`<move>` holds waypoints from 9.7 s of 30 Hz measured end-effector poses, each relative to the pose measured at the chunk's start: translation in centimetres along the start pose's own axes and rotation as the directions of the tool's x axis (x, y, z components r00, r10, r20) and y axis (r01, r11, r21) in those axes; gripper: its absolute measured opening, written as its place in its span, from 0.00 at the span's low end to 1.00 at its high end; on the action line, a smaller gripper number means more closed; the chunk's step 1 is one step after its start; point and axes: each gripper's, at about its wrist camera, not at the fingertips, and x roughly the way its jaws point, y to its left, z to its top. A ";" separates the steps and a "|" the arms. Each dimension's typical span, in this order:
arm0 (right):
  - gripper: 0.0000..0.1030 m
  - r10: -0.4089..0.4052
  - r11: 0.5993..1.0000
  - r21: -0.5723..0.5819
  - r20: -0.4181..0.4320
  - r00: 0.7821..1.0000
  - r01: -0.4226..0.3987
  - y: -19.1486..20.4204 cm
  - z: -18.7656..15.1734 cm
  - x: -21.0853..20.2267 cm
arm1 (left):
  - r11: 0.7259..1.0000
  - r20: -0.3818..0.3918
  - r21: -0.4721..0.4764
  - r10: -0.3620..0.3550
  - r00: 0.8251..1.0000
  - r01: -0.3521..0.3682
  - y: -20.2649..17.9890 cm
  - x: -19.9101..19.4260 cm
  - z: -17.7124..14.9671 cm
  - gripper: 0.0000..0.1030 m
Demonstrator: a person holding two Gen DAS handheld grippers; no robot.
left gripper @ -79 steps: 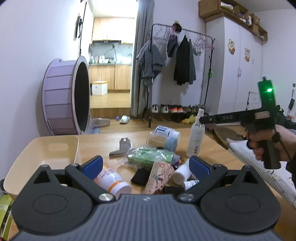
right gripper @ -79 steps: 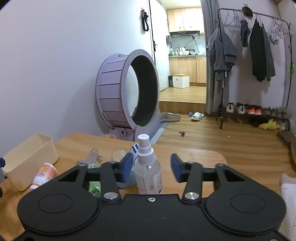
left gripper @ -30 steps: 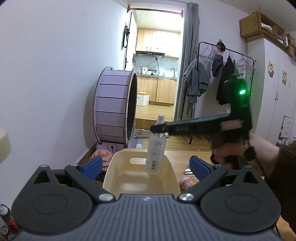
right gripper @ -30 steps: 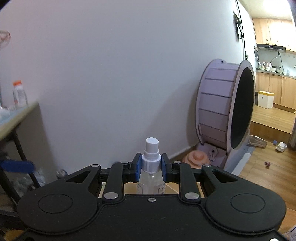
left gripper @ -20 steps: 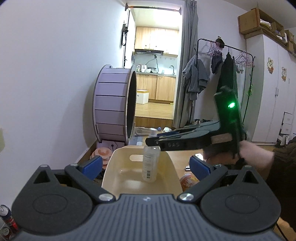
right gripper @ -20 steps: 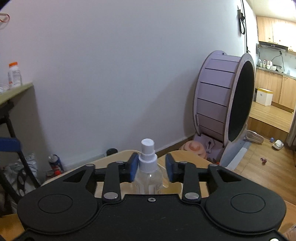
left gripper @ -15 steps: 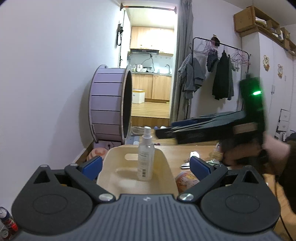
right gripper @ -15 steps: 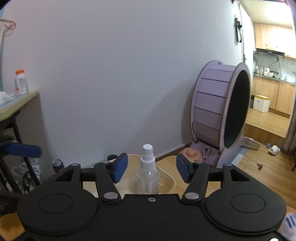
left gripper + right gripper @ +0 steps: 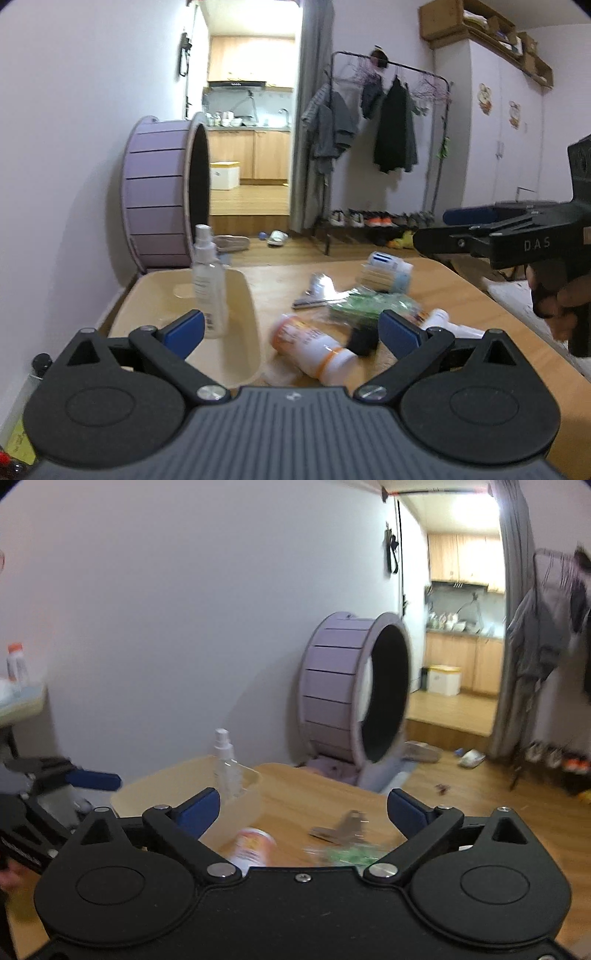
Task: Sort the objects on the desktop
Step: 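Return the right tool to the table and grasp the white-lidded orange-label bottle, then hold the orange-label bottle up with the right tool while the left tool grips it, then carry the orange-label bottle into the cream basket and open the left tool, then grasp the patterned paper cone with the left tool, then lower the paper cone into the cream basket and open the left tool, then grasp the small white blue-label pill bottle with the right tool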
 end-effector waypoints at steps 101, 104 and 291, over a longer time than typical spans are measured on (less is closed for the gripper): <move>0.86 0.126 0.981 0.140 0.057 0.990 -0.133 -2.9 -7.4 -5.0 | 1.000 -0.029 -0.021 0.022 0.999 -0.022 -4.9 6.9 -2.5 0.46; 0.86 0.125 0.981 0.143 0.059 0.990 -0.133 -3.0 -7.5 -5.0 | 1.000 -0.025 -0.025 0.008 1.000 -0.009 -4.9 6.9 -2.6 0.44; 0.27 0.127 0.974 -0.154 -0.244 0.962 -0.167 -3.4 -10.0 -0.6 | 0.968 -0.142 -0.023 -0.251 0.957 0.251 -5.3 5.3 -2.3 0.41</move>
